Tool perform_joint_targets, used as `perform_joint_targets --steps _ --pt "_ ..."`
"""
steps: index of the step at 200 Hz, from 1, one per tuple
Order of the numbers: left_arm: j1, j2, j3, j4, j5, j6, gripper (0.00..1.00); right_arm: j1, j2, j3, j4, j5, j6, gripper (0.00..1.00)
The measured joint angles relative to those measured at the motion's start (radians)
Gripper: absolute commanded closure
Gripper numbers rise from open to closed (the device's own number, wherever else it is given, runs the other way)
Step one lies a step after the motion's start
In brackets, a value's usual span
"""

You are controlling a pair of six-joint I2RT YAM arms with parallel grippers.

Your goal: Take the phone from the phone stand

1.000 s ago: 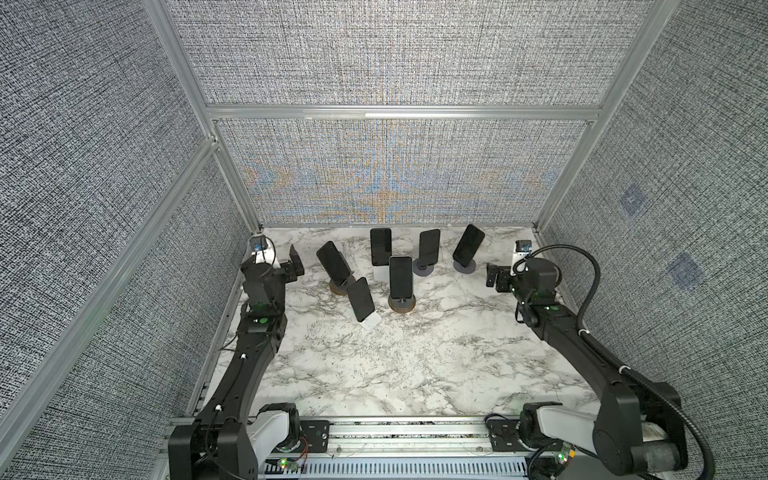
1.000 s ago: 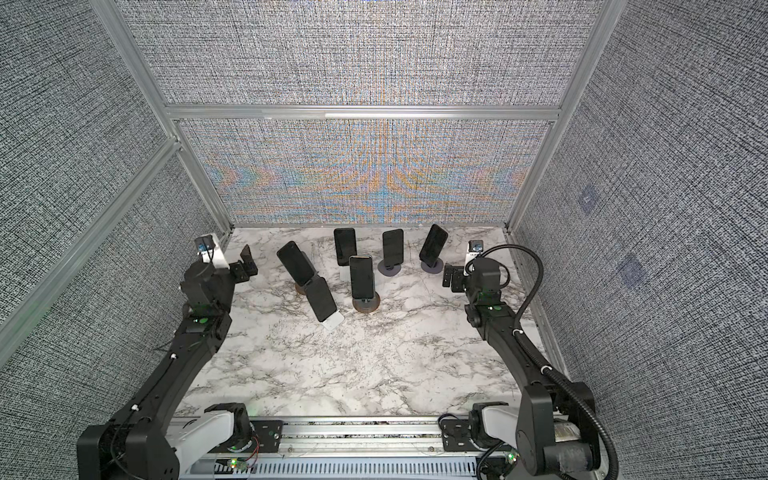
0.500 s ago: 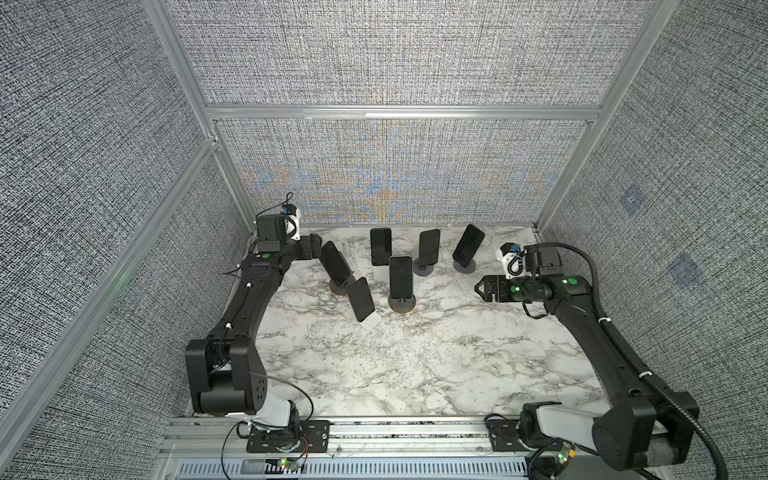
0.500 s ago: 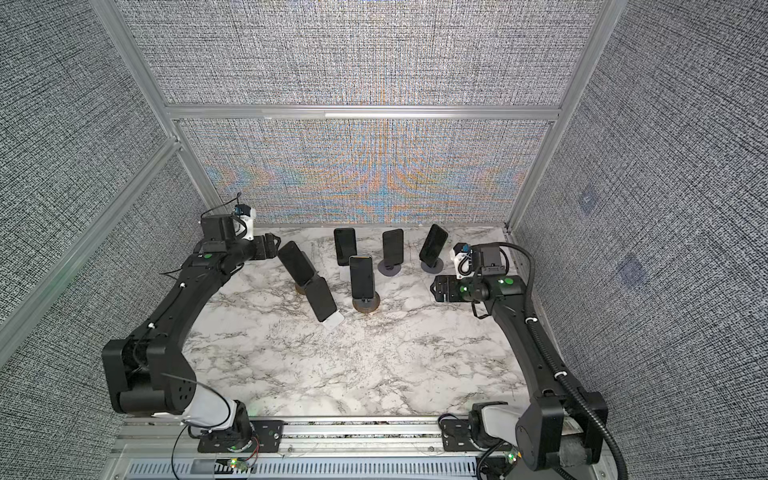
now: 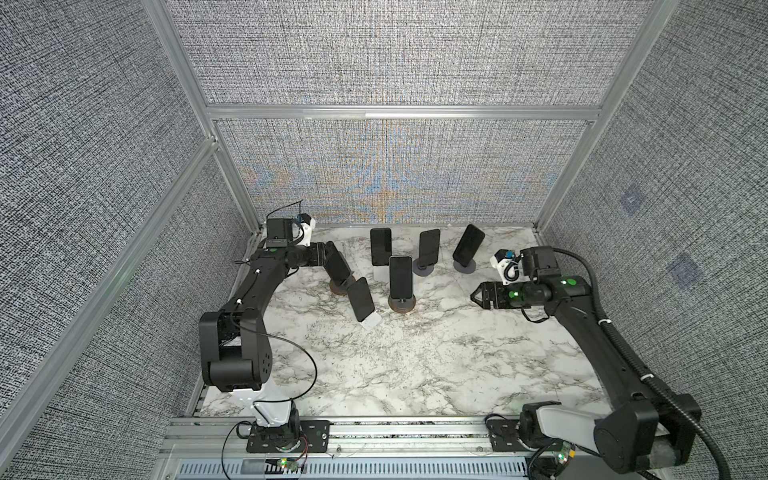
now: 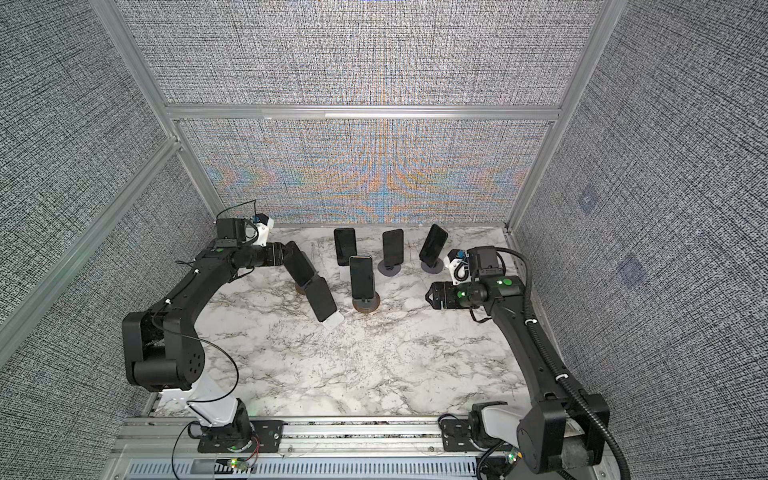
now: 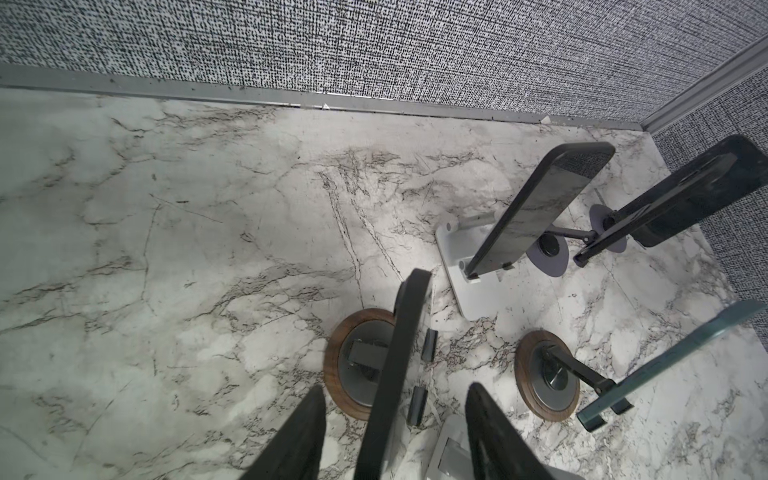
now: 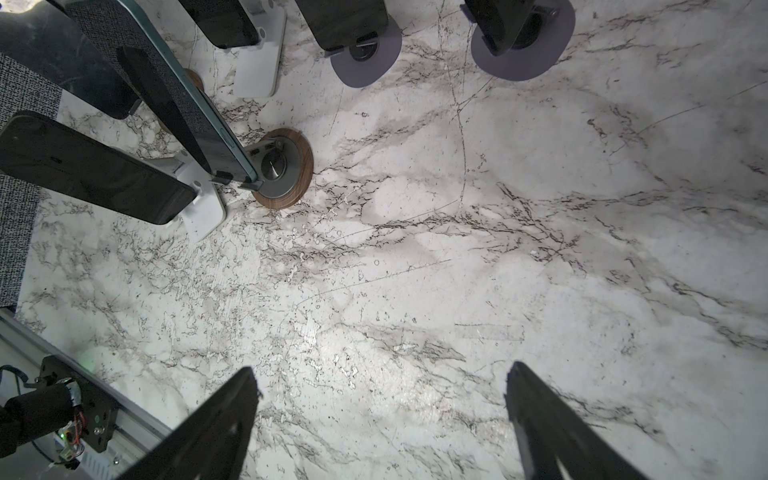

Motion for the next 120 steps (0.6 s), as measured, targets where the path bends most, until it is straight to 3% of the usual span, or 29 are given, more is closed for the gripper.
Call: perform_joint_targets --steps 52,120 --pt "0.0 0.008 -0.001 0.003 0.0 0.013 0.75 0.041 -0.001 -0.004 -0.001 0.047 -0.013 0.11" --pt "-0.002 0.02 0.034 -0.034 0.024 0.016 0.9 0.063 -0.029 -0.004 -0.007 0.069 -0.019 0.11"
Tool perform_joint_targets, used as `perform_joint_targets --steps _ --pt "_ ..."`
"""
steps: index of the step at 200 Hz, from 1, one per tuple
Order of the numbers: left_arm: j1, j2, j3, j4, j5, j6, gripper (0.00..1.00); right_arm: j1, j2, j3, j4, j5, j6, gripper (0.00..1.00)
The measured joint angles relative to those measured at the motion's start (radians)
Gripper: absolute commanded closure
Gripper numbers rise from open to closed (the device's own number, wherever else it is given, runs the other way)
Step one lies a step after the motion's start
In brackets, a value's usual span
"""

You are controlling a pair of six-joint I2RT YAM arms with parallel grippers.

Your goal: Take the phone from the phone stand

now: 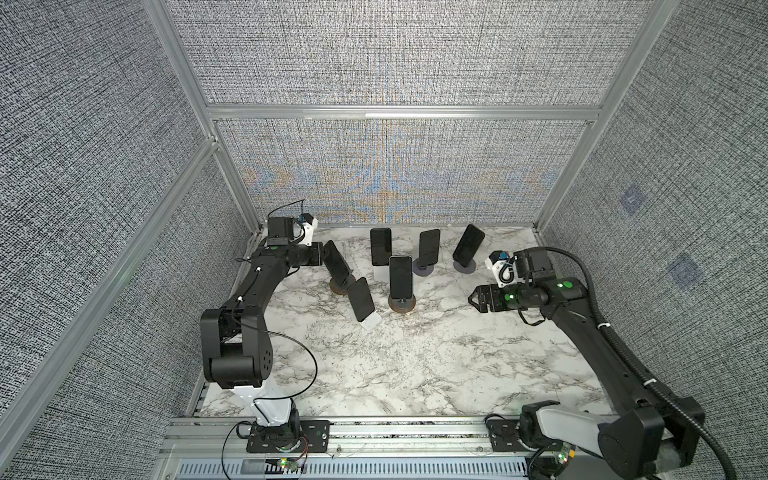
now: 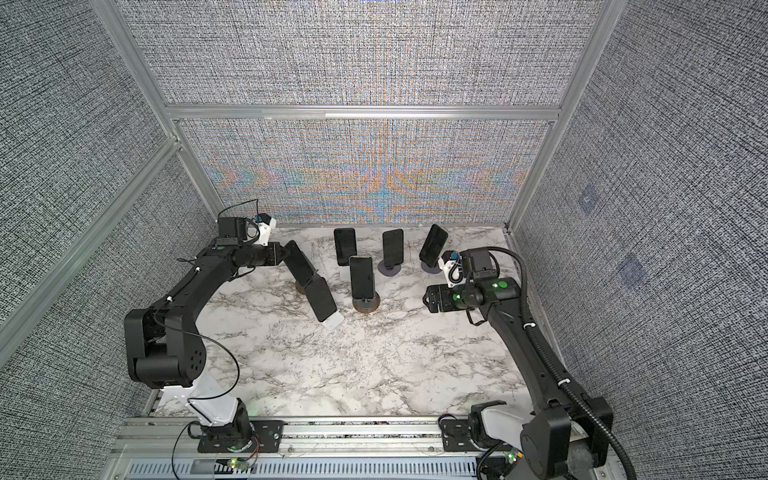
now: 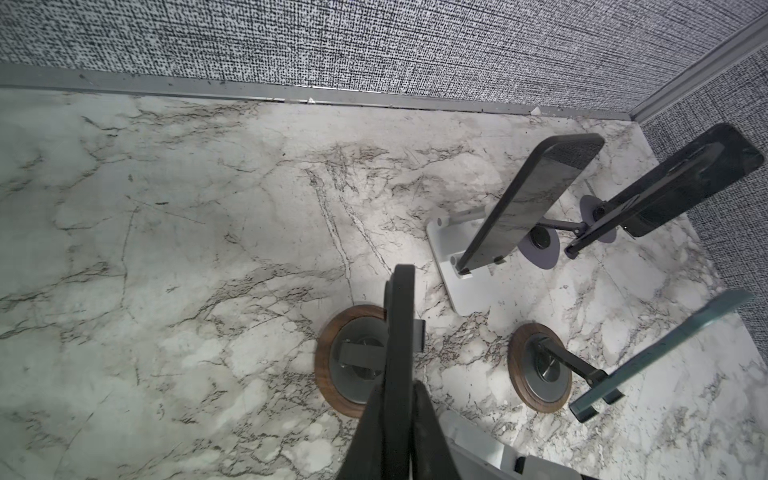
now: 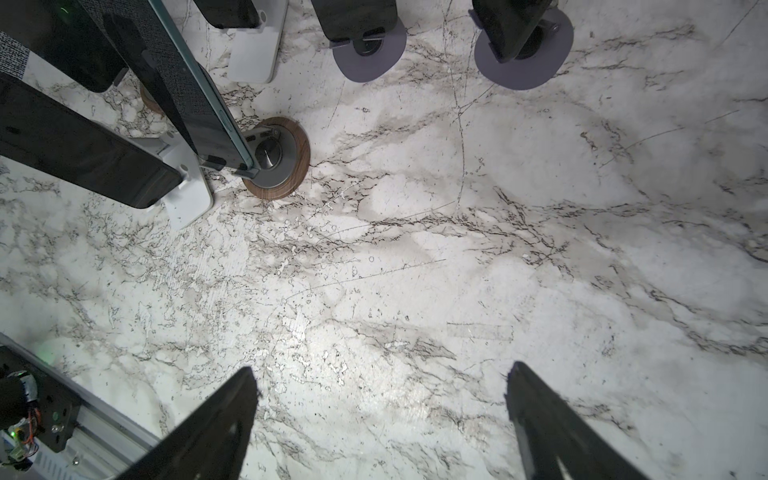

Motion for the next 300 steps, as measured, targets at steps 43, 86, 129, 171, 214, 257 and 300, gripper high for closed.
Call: perform_joint_targets --steps 43,86,129,171,214,257,300 --pt "0.001 -0.032 0.037 -0.047 -0.002 -0.004 0.99 0.013 -0.029 0.002 -0.018 0.009 -0.014 0.11" --pt "0.0 -0.138 0.045 -0.06 0.016 -0.065 1.0 0.038 -0.078 0.044 -0.047 0.015 -0.026 0.14" --pt "-0.031 -0.329 -0.002 -0.07 0.032 -0.239 1.0 0.127 -0.111 0.115 -0.061 0.015 -0.034 0.15" --pt "-0.13 -0.427 0.014 -0.148 0.067 -0.391 1.0 0.235 -0.061 0.249 -0.1 0.021 -0.048 0.15" --pt "-0.319 -0.367 0.041 -0.225 0.158 -0.47 1.0 0.38 0.047 0.378 -0.135 0.058 -0.082 0.14" --pt "-0.433 -0.285 0.056 -0.237 0.193 -0.478 1.0 0.504 0.174 0.486 -0.138 0.107 -0.127 0.05" --pt "-0.458 -0.252 0.053 -0.219 0.217 -0.479 1.0 0.566 0.267 0.527 -0.12 0.129 -0.143 0.01"
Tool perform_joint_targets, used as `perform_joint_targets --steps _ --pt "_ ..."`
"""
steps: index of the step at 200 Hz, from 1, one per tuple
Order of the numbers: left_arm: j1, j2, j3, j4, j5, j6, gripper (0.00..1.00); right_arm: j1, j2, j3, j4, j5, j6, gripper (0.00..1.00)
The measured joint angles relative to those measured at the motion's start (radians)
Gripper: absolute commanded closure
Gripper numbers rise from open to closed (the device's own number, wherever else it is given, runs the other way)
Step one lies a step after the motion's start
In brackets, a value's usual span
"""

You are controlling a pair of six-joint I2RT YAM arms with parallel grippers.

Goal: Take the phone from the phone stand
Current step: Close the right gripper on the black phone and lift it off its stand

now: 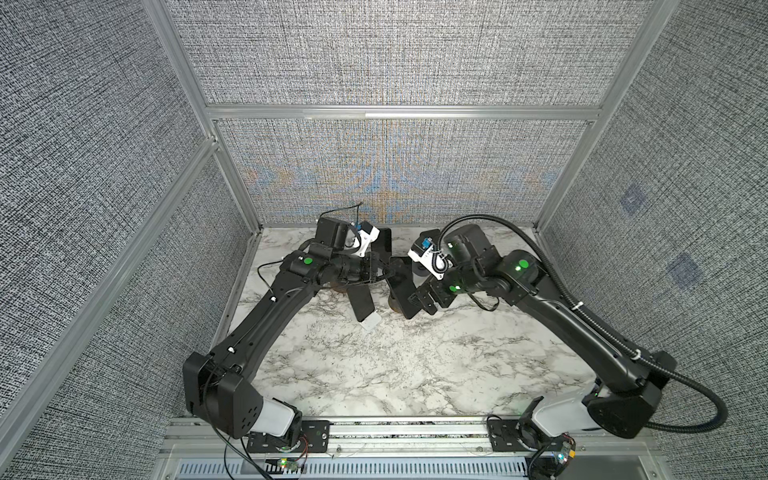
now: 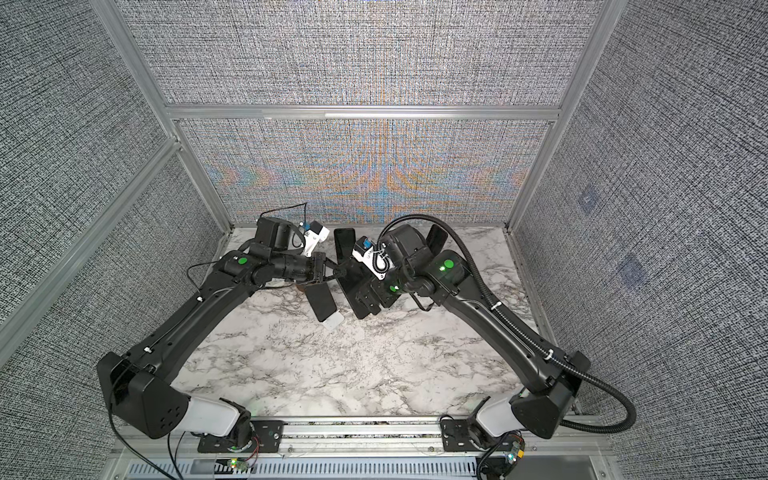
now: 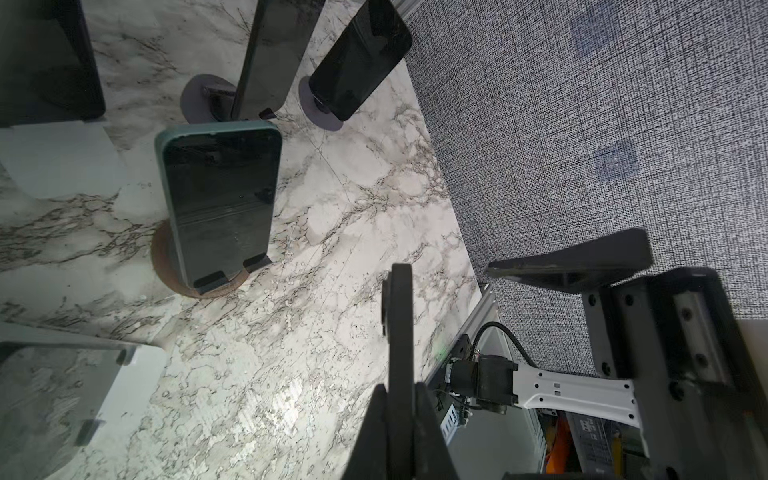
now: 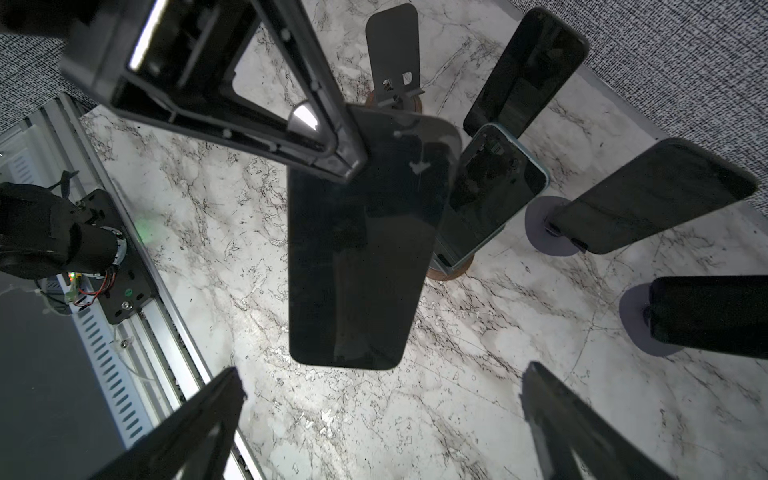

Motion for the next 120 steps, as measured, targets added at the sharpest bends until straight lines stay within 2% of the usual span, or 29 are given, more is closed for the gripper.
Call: perform_joint_targets --steps 52,89,120 --pt "-0.004 -0.002 -0.019 0.039 0.006 -0.022 1.0 0.01 0.059 -0.044 0.109 -0.03 0.046 0.02" --pt "-0.004 0.002 -0.028 0.064 0.016 -0.026 1.0 0.01 0.055 -0.113 0.209 -0.039 0.07 0.07" --pt "-0.004 0.001 -0.033 0.076 0.021 -0.029 1.0 0.009 0.055 -0.148 0.268 -0.032 0.082 0.15"
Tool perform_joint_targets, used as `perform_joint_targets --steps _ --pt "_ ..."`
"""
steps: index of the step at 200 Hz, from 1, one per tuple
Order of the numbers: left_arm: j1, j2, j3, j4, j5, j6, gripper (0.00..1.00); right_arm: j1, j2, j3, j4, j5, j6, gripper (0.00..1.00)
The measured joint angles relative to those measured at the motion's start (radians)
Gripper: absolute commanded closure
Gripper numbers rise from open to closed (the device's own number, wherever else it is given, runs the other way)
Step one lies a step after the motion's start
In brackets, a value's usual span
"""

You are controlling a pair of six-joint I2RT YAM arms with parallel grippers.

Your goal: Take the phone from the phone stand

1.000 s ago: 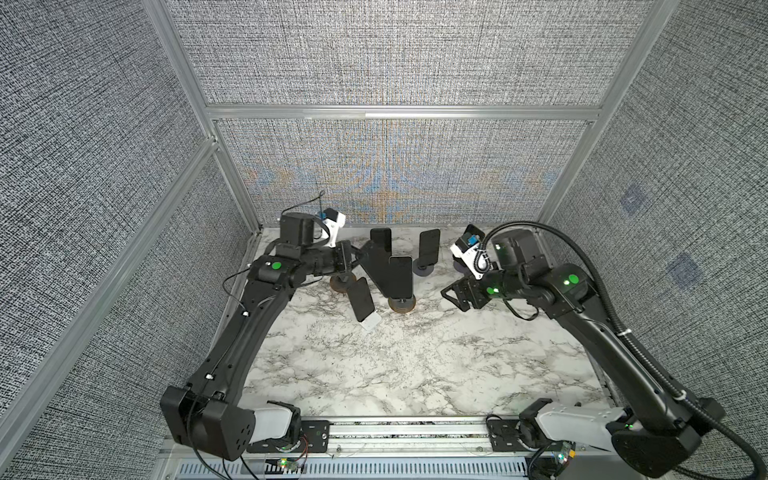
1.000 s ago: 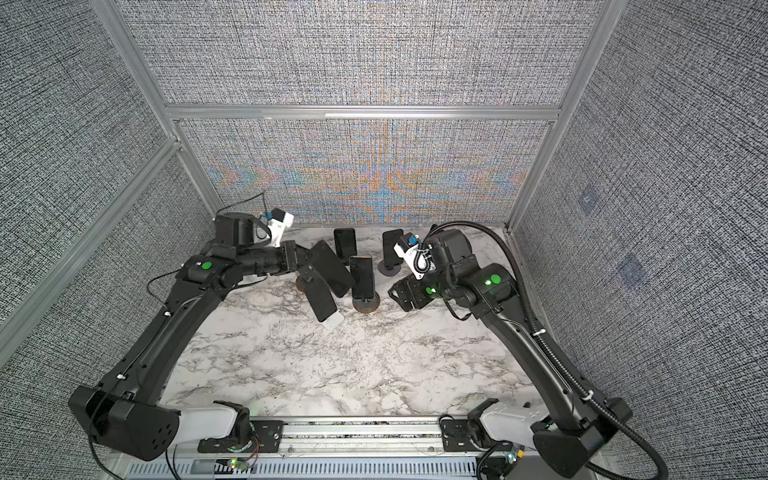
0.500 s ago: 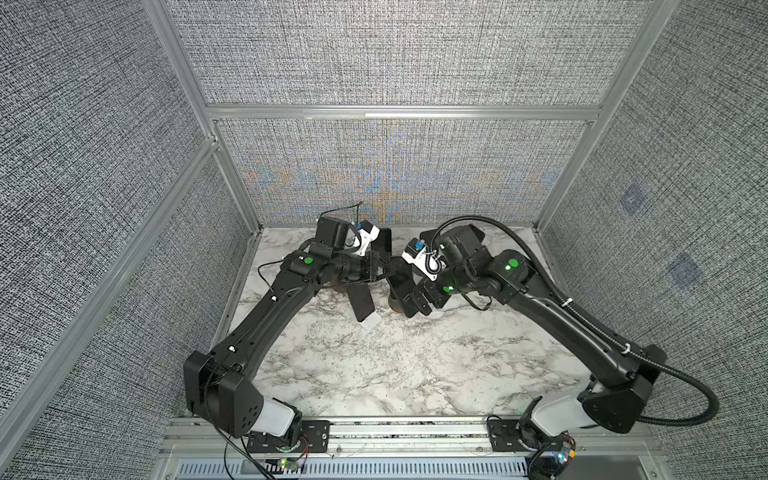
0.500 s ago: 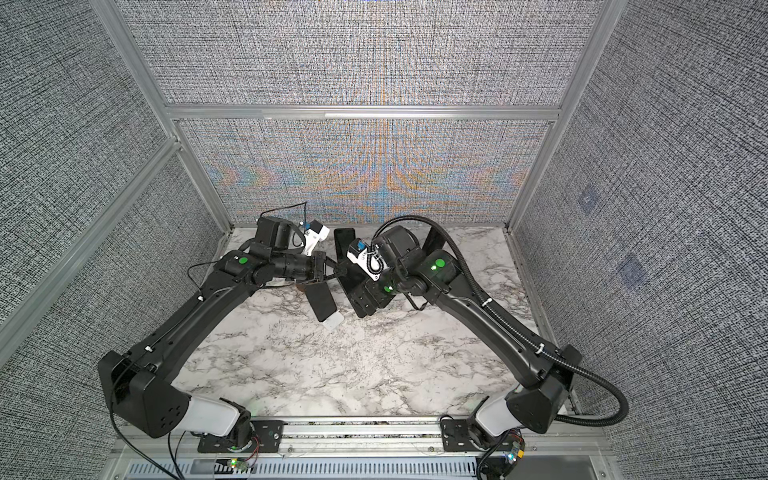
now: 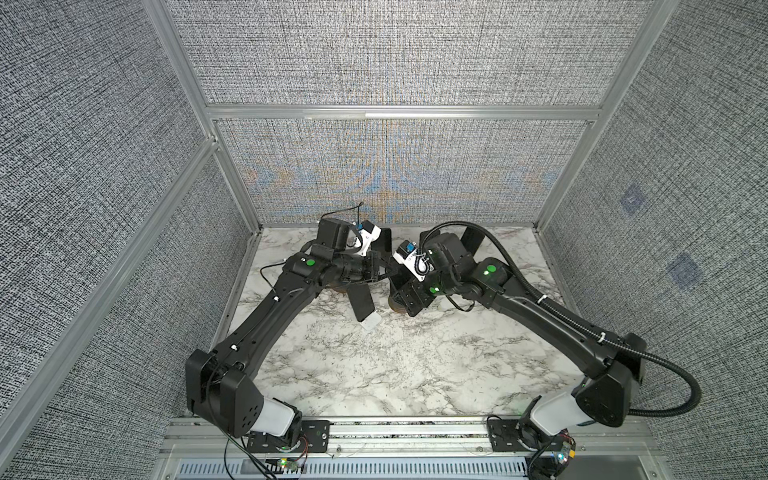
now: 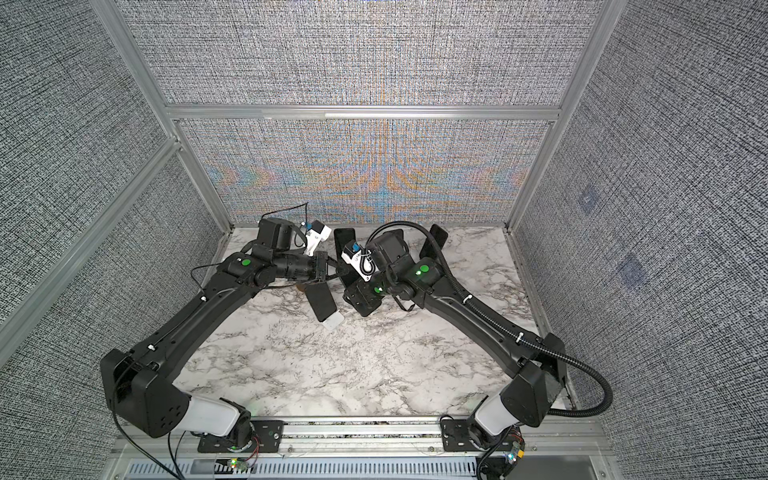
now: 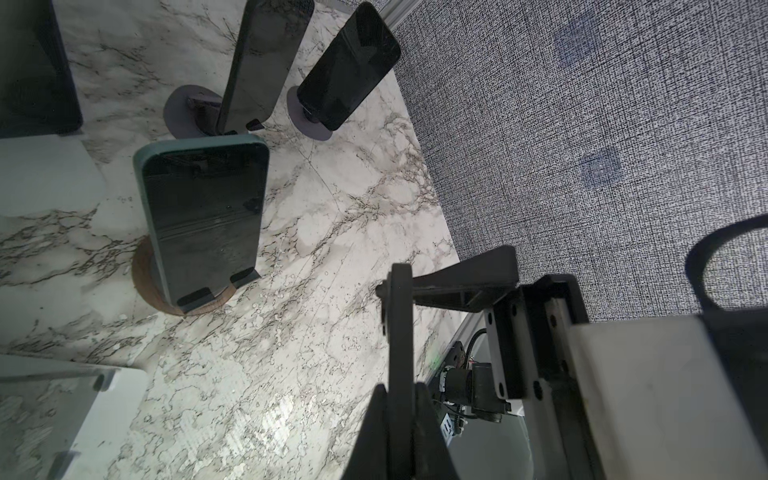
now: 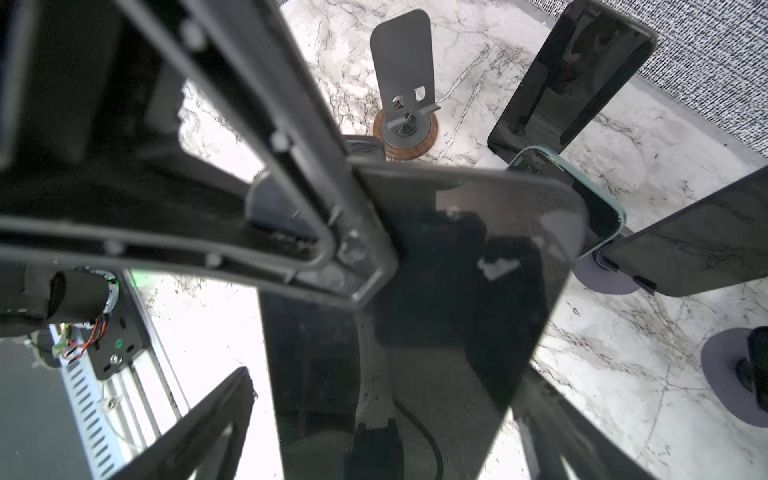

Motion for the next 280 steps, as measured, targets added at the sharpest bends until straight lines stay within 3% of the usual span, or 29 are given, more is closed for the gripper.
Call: perform_joint_targets --steps 109,130,156,181,211,240,280 --pt "0.004 0.003 -0.021 0.03 -0.002 -0.006 1.0 0.0 -0.014 -0.073 0.122 0.022 0.072 0.43" --pt "0.003 0.01 -0.022 0.045 0.002 -0.011 0.77 -0.002 -0.014 -0.074 0.122 0.023 0.08 0.48" --pt "0.005 0.01 -0.024 0.083 0.026 -0.031 0.58 -0.009 -0.014 -0.073 0.116 0.042 0.103 0.56" --pt "0.032 0.003 -0.035 0.111 0.052 -0.045 0.51 -0.035 -0.02 -0.068 0.089 0.072 0.134 0.66" --pt "0.093 -0.042 -0.048 0.12 0.059 -0.04 0.49 -0.098 -0.068 -0.12 0.053 0.098 0.179 0.69" --pt "0.143 -0.104 -0.019 0.031 -0.01 0.065 0.49 -0.194 -0.092 -0.203 0.003 0.135 0.243 0.79" --pt "0.152 -0.127 -0.007 -0.16 -0.193 0.278 0.48 -0.307 0.001 -0.264 -0.072 0.187 0.328 0.81"
